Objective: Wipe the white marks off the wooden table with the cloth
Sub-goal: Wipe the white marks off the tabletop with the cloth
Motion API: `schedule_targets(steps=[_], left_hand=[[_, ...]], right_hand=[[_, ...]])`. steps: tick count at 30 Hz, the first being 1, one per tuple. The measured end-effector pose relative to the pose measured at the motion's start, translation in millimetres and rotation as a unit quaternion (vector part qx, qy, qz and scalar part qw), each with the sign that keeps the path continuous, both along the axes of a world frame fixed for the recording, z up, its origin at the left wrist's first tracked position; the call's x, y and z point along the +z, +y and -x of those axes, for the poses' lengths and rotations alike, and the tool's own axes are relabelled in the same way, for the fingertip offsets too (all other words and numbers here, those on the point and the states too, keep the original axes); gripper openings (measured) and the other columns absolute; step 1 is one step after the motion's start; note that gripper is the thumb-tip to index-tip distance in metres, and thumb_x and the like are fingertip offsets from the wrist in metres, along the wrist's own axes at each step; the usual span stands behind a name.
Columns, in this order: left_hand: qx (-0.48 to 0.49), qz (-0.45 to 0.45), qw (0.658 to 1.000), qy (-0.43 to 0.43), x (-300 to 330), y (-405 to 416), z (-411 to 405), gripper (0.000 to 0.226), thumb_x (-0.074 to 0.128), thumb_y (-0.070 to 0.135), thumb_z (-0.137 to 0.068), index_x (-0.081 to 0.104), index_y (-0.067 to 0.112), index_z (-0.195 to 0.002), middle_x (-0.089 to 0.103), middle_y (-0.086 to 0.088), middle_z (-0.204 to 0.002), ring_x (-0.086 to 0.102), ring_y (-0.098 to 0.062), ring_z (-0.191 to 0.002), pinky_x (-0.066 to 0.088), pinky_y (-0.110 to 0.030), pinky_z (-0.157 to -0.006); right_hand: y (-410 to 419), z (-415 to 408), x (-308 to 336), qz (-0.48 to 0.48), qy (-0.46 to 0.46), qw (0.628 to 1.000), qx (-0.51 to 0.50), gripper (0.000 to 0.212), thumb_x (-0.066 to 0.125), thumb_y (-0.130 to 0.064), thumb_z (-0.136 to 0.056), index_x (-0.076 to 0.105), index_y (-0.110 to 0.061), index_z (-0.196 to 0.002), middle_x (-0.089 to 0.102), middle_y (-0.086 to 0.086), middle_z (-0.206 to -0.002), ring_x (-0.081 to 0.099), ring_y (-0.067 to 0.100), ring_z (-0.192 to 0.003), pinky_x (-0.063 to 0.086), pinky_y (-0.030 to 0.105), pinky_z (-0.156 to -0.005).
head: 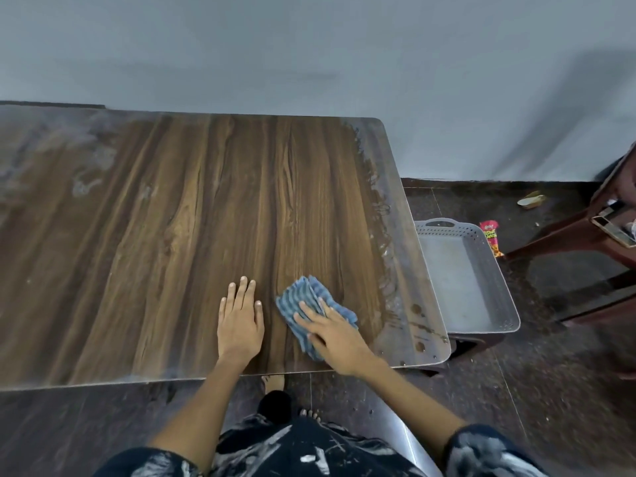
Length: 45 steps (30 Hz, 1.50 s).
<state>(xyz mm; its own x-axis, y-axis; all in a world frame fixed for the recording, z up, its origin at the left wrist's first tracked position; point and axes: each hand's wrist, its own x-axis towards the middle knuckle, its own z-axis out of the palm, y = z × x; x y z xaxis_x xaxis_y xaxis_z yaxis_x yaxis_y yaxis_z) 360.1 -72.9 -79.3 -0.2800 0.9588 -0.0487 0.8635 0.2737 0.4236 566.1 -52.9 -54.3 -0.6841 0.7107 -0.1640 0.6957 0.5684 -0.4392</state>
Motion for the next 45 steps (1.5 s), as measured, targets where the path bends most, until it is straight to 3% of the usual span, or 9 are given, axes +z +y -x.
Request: schedule_targets(steps=[3,6,12,18,23,29,34,40,45], left_hand=[[0.010,-0.004,1.000,-0.003,0,-9,-5,0.047,0.029,0.025,-0.100,0.027,0.013,-0.145,0.020,-0.001,-0.155,0.009,-0.020,-0.144,0.009,-0.037,-0.118],[0.019,-0.004,1.000,-0.007,-1,-20,-10,0.047,0.029,0.025,-0.100,0.027,0.013,-0.145,0.020,-0.001,-0.155,0.009,-0.020,-0.145,0.008,-0.037,-0.118],[0.030,0.000,1.000,-0.003,-3,-43,-21,0.047,0.027,0.026,-0.100,0.025,0.014,-0.146,0.018,-0.001,-0.155,0.007,-0.019,-0.145,0.006,-0.036,-0.118],[0.007,-0.006,1.000,-0.020,2,-60,-20,0.045,0.027,0.019,-0.100,0.027,0.013,-0.145,0.019,-0.002,-0.155,0.009,-0.020,-0.145,0.010,-0.037,-0.118],[0.008,-0.015,0.999,-0.038,6,-68,-20,0.044,0.028,0.015,-0.100,0.030,0.013,-0.144,0.021,-0.001,-0.154,0.011,-0.019,-0.144,0.012,-0.036,-0.117],[0.027,-0.016,0.998,-0.045,6,-68,-22,0.044,0.029,0.017,-0.100,0.032,0.015,-0.143,0.023,0.001,-0.154,0.011,-0.017,-0.144,0.011,-0.036,-0.118],[0.093,-0.005,0.994,-0.060,13,-57,-36,0.047,0.035,0.011,-0.096,0.033,0.015,-0.143,0.022,0.001,-0.154,0.009,-0.018,-0.144,0.006,-0.038,-0.118],[0.077,0.024,0.996,-0.032,15,-45,-33,0.049,0.037,0.015,-0.095,0.031,0.023,-0.143,0.018,0.004,-0.155,0.005,-0.019,-0.145,0.003,-0.042,-0.117],[0.043,0.034,0.998,-0.030,16,-25,-32,0.050,0.037,0.019,-0.095,0.029,0.025,-0.144,0.015,0.004,-0.156,0.003,-0.020,-0.145,0.001,-0.042,-0.117]], right_hand=[[-14,-55,-1,-0.012,-0.008,1.000,0.007,0.047,0.030,-0.028,-0.102,0.023,-0.031,-0.148,0.009,-0.017,-0.154,-0.006,0.012,-0.145,-0.008,0.025,-0.117],[6,-98,6,-0.016,-0.023,0.998,-0.054,0.047,0.030,-0.026,-0.102,0.021,-0.030,-0.148,0.009,-0.016,-0.154,-0.004,0.015,-0.146,-0.001,0.027,-0.119],[28,-39,5,-0.018,-0.039,0.979,-0.201,0.049,0.032,-0.017,-0.101,0.024,-0.021,-0.149,0.013,0.001,-0.158,0.001,0.031,-0.147,0.007,0.038,-0.119],[-26,31,4,-0.012,-0.026,0.998,-0.050,0.051,0.033,-0.019,-0.099,0.025,-0.024,-0.149,0.014,-0.003,-0.158,0.002,0.029,-0.147,0.005,0.045,-0.120],[-55,-1,-1,-0.026,-0.019,0.999,0.040,0.050,0.032,-0.019,-0.100,0.022,-0.023,-0.150,0.015,-0.006,-0.158,0.001,0.020,-0.147,-0.006,0.029,-0.117],[-32,-61,5,0.012,-0.011,0.998,-0.068,0.046,0.032,-0.026,-0.102,0.024,-0.031,-0.147,0.013,-0.017,-0.154,0.002,0.016,-0.147,0.007,0.032,-0.120],[1,-18,11,0.037,-0.006,0.984,-0.175,0.044,0.033,-0.024,-0.102,0.031,-0.026,-0.146,0.018,-0.009,-0.157,-0.001,0.023,-0.147,0.010,0.034,-0.118],[-15,26,10,0.031,-0.007,0.997,-0.077,0.047,0.035,-0.021,-0.100,0.030,-0.027,-0.147,0.018,-0.009,-0.157,-0.001,0.025,-0.147,0.008,0.038,-0.119],[-43,-4,6,0.020,-0.019,1.000,-0.001,0.050,0.035,-0.018,-0.098,0.030,-0.026,-0.147,0.020,-0.010,-0.156,0.005,0.018,-0.147,-0.001,0.027,-0.119]])
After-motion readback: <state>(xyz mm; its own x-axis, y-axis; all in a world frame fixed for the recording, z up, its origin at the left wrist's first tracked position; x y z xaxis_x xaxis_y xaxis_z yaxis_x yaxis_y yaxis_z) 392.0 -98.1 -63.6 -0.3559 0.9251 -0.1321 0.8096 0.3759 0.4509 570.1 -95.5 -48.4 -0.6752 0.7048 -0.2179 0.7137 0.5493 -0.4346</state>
